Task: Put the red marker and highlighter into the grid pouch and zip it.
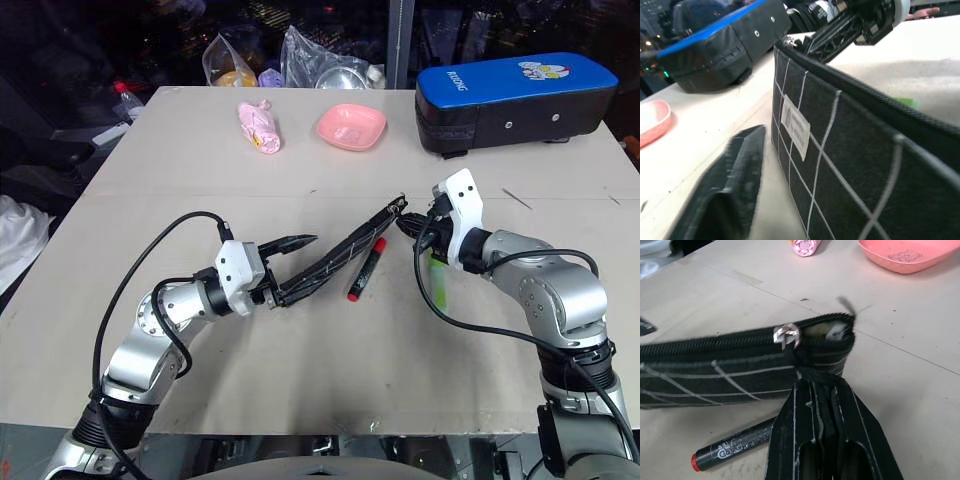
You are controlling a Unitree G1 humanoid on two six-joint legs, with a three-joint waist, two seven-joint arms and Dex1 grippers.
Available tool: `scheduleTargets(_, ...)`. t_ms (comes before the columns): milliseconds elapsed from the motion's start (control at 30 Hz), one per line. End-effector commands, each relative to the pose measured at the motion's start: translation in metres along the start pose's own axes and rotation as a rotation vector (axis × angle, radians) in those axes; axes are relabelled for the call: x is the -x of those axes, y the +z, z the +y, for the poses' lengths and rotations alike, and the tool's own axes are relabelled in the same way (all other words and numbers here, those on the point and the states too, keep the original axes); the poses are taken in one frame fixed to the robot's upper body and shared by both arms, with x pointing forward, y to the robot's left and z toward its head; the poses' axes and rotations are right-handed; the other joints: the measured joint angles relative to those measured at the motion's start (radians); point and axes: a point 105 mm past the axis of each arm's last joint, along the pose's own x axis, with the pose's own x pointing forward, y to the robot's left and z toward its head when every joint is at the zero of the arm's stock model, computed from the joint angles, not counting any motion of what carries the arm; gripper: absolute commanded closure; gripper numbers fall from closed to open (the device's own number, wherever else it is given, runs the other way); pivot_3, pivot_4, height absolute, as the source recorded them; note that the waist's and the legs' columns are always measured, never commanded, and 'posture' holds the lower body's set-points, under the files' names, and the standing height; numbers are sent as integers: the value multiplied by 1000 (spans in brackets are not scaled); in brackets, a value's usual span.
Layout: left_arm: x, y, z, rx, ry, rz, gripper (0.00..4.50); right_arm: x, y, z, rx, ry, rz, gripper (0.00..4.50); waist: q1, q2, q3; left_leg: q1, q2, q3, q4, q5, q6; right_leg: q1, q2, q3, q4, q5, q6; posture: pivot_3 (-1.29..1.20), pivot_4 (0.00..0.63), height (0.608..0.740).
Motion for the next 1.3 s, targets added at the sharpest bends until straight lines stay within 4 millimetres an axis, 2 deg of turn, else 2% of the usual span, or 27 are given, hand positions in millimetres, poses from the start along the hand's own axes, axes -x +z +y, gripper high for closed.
scheduleTargets(33, 1, 13, 2, -52, 21, -39, 3408, 3, 7, 6, 34, 8, -31, 4500, 0, 0, 0, 0, 0, 0, 0, 0, 0, 0, 0, 0, 0, 0, 0, 0, 150, 740)
scheduleTargets(100, 1, 15, 2, -61, 26, -50, 4414, 3, 6, 6, 33, 8, -29, 4500, 0, 0, 0, 0, 0, 0, 0, 0, 0, 0, 0, 0, 0, 0, 0, 0, 150, 740)
scheduleTargets(133, 1, 16, 2, -69, 29, -55, 4467, 3, 6, 7, 34, 7, -29, 4500, 0, 0, 0, 0, 0, 0, 0, 0, 0, 0, 0, 0, 0, 0, 0, 0, 150, 740)
scheduleTargets(333, 1, 12, 6, -155, 74, -28, 4467, 4, 6, 10, 43, 12, -26, 4500, 0, 0, 0, 0, 0, -1, 0, 0, 0, 0, 0, 0, 0, 0, 0, 0, 150, 740)
scheduleTargets(600, -5, 10, 11, -376, 135, 4, 4467, 3, 12, 24, 108, 60, -14, 4500, 0, 0, 0, 0, 0, 0, 0, 0, 0, 0, 0, 0, 0, 0, 0, 0, 150, 740)
scheduleTargets(933, -8, 0, 10, -407, 177, 40, 4467, -2, 14, 48, 161, 164, 8, 4500, 0, 0, 0, 0, 0, -1, 0, 0, 0, 0, 0, 0, 0, 0, 0, 0, 150, 740)
scheduleTargets(1300, -6, -6, 10, -418, 195, 64, 4467, -3, 1, 58, 207, 216, 58, 4500, 0, 0, 0, 0, 0, -1, 0, 0, 0, 0, 0, 0, 0, 0, 0, 0, 150, 740)
